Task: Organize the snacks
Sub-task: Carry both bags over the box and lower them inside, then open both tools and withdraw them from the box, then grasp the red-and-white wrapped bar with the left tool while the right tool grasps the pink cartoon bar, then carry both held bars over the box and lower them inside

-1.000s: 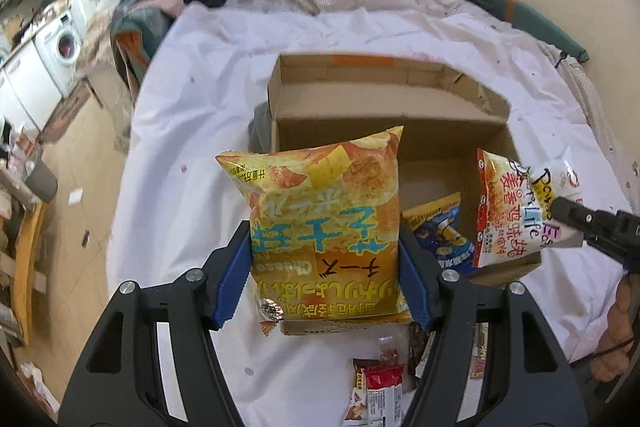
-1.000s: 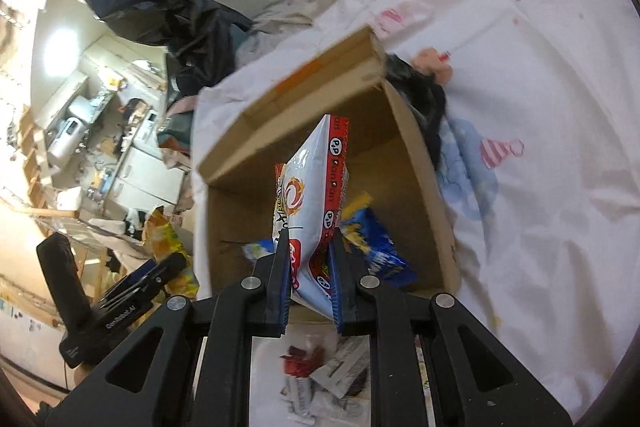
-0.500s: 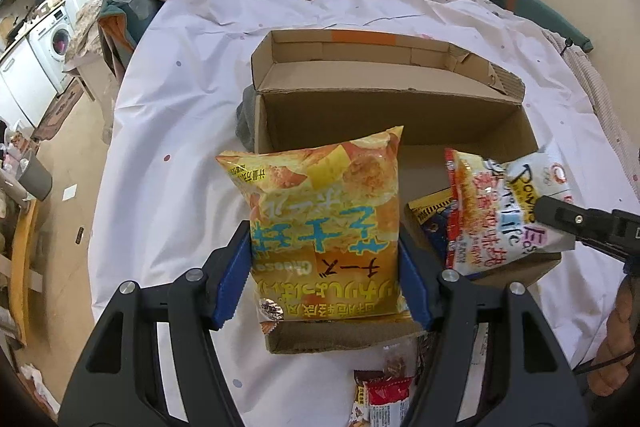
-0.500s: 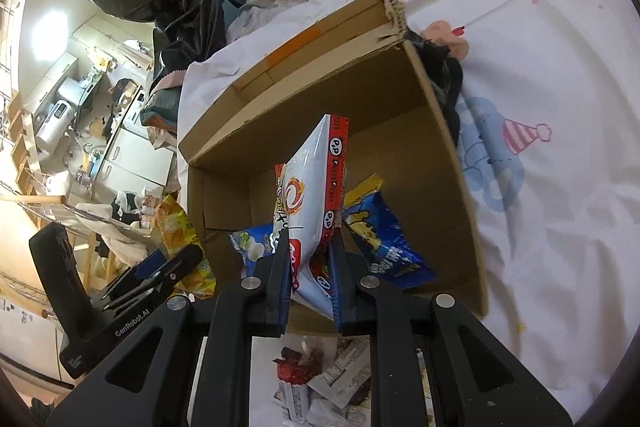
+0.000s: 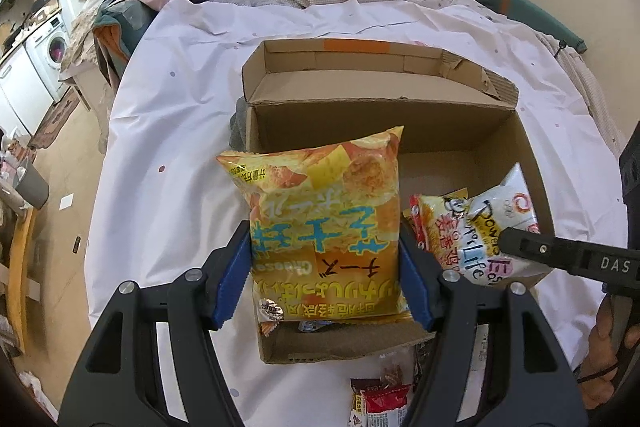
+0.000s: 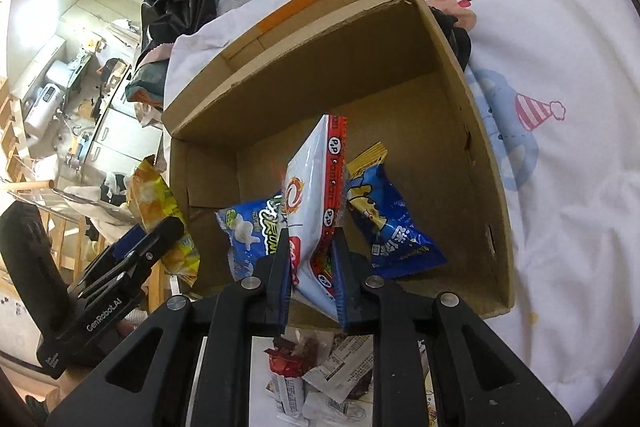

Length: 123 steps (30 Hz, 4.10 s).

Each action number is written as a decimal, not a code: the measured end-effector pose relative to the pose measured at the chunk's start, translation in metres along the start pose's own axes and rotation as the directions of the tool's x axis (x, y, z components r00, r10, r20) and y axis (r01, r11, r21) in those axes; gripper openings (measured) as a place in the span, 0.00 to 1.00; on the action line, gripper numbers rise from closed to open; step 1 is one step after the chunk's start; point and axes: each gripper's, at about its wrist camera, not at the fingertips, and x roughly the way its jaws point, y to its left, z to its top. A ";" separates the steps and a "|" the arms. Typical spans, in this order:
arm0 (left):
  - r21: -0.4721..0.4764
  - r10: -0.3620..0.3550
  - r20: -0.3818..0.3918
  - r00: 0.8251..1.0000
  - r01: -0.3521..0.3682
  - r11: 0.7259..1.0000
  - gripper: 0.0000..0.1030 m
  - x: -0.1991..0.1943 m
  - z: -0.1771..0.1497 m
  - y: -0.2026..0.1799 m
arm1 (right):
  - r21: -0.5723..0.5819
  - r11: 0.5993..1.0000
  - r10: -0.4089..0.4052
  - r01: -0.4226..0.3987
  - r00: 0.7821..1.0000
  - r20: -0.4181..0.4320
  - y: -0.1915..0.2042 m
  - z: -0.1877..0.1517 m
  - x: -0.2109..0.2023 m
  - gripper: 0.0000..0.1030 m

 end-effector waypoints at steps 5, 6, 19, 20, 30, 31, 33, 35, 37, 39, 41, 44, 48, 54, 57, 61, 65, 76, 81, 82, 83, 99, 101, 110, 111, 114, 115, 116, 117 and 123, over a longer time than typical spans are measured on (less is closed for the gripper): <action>-0.006 -0.010 -0.003 1.000 0.010 1.000 0.81 -0.001 -0.002 0.000 | -0.007 0.999 -0.031 0.031 1.000 0.003 0.003 0.001 0.002 0.23; -0.010 -0.012 0.002 1.000 0.012 1.000 0.83 -0.003 -0.002 0.000 | -0.010 0.999 -0.039 0.039 0.999 0.008 0.003 0.001 0.001 0.31; -0.047 -0.039 0.006 0.999 0.039 0.998 0.91 -0.006 -0.003 0.004 | -0.070 0.990 -0.112 0.122 0.985 0.129 0.011 0.003 -0.016 0.78; -0.047 -0.038 0.008 0.999 0.039 0.998 0.91 -0.007 -0.004 0.004 | -0.074 0.990 -0.111 0.121 0.985 0.129 0.011 0.003 -0.016 0.78; -0.059 -0.045 0.022 0.999 0.046 0.997 0.91 -0.015 -0.009 0.010 | -0.061 0.992 -0.099 0.109 0.983 0.152 0.014 -0.001 -0.029 0.78; -0.058 -0.054 0.022 0.998 0.055 0.997 0.91 -0.017 -0.009 0.010 | -0.061 0.992 -0.100 0.111 0.983 0.154 0.015 -0.002 -0.030 0.78; -0.059 -0.067 0.024 0.997 0.069 0.996 0.91 -0.023 -0.011 0.011 | -0.053 0.993 -0.096 0.106 0.982 0.161 0.017 -0.006 -0.036 0.78; -0.058 -0.072 0.039 0.997 0.074 0.996 0.91 -0.030 -0.012 0.011 | -0.042 0.995 -0.087 0.096 0.981 0.171 0.019 -0.012 -0.045 0.78; -0.054 -0.070 0.055 0.996 0.073 0.996 0.91 -0.038 -0.017 0.012 | -0.038 0.995 -0.079 0.087 0.981 0.179 0.020 -0.018 -0.052 0.78; -0.055 -0.065 0.058 0.996 0.069 0.996 0.91 -0.044 -0.022 0.014 | -0.045 0.995 -0.082 0.092 0.979 0.186 0.021 -0.024 -0.057 0.78; -0.071 -0.064 0.053 0.997 0.068 0.995 0.91 -0.049 -0.031 0.018 | -0.047 0.994 -0.092 0.102 0.979 0.184 0.021 -0.030 -0.060 0.78; -0.098 -0.060 0.039 0.997 0.064 0.993 0.91 -0.055 -0.042 0.024 | -0.022 0.996 -0.080 0.085 0.984 0.160 0.014 -0.040 -0.061 0.78; -0.127 -0.043 0.023 0.999 0.046 0.991 0.91 -0.061 -0.056 0.031 | 0.033 0.995 -0.094 0.090 0.985 0.142 0.001 -0.054 -0.065 0.78; -0.177 -0.065 -0.015 0.998 0.061 0.982 0.91 -0.065 -0.079 0.036 | 0.009 0.995 -0.096 0.096 0.988 0.123 0.004 -0.076 -0.070 0.78; -0.193 -0.065 -0.028 0.997 0.058 0.980 0.91 -0.065 -0.085 0.037 | -0.002 0.995 -0.099 0.100 0.989 0.107 0.004 -0.086 -0.071 0.78; -0.202 -0.055 -0.044 0.997 0.045 0.978 0.91 -0.061 -0.093 0.033 | -0.005 0.993 -0.114 0.115 0.990 0.085 0.001 -0.097 -0.070 0.78; -0.161 -0.058 -0.096 0.994 0.042 0.986 0.91 -0.053 -0.100 0.025 | 0.011 0.990 -0.140 0.140 0.987 0.075 -0.009 -0.103 -0.069 0.78; -0.098 -0.086 -0.326 0.941 0.056 0.994 0.65 0.000 -0.140 -0.014 | 0.075 0.985 -0.158 0.155 0.986 0.042 -0.028 -0.102 -0.064 0.78; -0.002 -0.079 -0.381 0.921 0.085 0.996 0.59 0.016 -0.153 -0.044 | 0.069 0.980 -0.191 0.188 0.981 0.036 -0.028 -0.101 -0.062 0.78; 0.006 -0.080 -0.387 0.919 0.089 0.996 0.56 0.018 -0.155 -0.047 | 0.074 0.980 -0.189 0.186 0.981 0.034 -0.029 -0.101 -0.062 0.78; 0.011 -0.082 -0.393 0.916 0.094 0.996 0.49 0.020 -0.156 -0.049 | 0.079 0.979 -0.190 0.187 0.981 0.032 -0.031 -0.101 -0.062 0.78; -0.170 -0.110 -0.330 0.938 0.056 0.984 0.24 -0.025 -0.141 0.002 | 0.147 0.949 -0.271 0.278 0.960 -0.063 -0.056 -0.099 -0.043 0.61; -0.203 -0.114 -0.319 0.941 0.049 0.978 0.24 -0.026 -0.141 0.011 | 0.145 0.942 -0.289 0.303 0.951 -0.110 -0.060 -0.101 -0.032 0.47; -0.215 -0.135 -0.264 0.955 0.078 0.974 0.24 -0.036 -0.125 0.013 | 0.004 0.903 -0.419 0.431 0.881 -0.221 -0.044 -0.104 0.019 0.39; -0.221 -0.137 -0.265 0.954 0.078 0.972 0.24 -0.036 -0.125 0.014 | -0.023 0.890 -0.449 0.455 0.866 -0.221 -0.041 -0.105 0.023 0.35; -0.242 -0.131 -0.262 0.956 0.066 0.968 0.24 -0.034 -0.125 0.018 | -0.037 0.871 -0.485 0.489 0.847 -0.218 -0.042 -0.107 0.027 0.30; -0.245 -0.128 -0.260 0.957 0.063 0.967 0.24 -0.035 -0.125 0.019 | -0.038 0.869 -0.489 0.493 0.845 -0.215 -0.042 -0.107 0.026 0.29; -0.249 -0.126 -0.259 0.958 0.060 0.967 0.24 -0.035 -0.125 0.020 | -0.041 0.868 -0.491 0.494 0.846 -0.209 -0.041 -0.106 0.025 0.29; -0.254 -0.124 -0.259 0.958 0.057 0.966 0.24 -0.034 -0.125 0.021 | -0.042 0.870 -0.489 0.492 0.848 -0.203 -0.041 -0.106 0.023 0.28; -0.261 -0.125 -0.264 0.956 0.054 0.964 0.24 -0.030 -0.127 0.021 | 0.000 0.902 -0.425 0.431 0.888 -0.174 -0.046 -0.109 0.000 0.28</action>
